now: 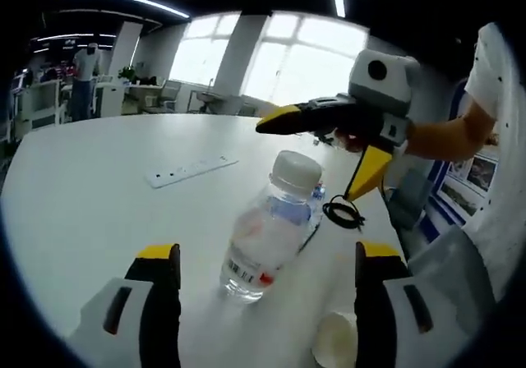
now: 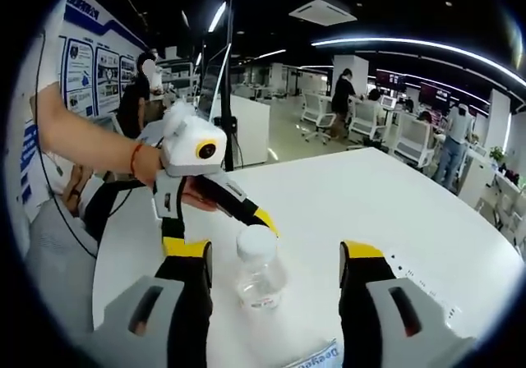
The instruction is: Arrange the tabletop items into an orderly group along one side of the table until the central work area is clear of visible clutter.
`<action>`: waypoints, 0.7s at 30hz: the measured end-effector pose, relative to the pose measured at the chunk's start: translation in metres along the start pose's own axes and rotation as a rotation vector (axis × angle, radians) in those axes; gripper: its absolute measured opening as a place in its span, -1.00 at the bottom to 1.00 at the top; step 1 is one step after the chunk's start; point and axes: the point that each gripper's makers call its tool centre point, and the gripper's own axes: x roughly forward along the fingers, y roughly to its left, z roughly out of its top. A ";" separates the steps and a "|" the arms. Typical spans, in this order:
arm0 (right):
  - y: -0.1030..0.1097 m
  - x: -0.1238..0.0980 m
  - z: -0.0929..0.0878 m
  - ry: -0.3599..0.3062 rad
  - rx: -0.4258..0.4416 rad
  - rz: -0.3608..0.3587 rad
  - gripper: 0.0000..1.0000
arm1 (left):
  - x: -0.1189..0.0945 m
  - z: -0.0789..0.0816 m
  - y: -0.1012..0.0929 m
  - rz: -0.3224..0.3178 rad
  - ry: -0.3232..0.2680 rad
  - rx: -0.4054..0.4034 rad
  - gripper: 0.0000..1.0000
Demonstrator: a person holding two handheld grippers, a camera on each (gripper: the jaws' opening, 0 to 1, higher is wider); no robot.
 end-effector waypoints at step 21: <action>0.004 -0.032 -0.003 0.043 -0.050 0.033 0.36 | -0.039 0.015 -0.031 0.053 -0.020 -0.005 0.91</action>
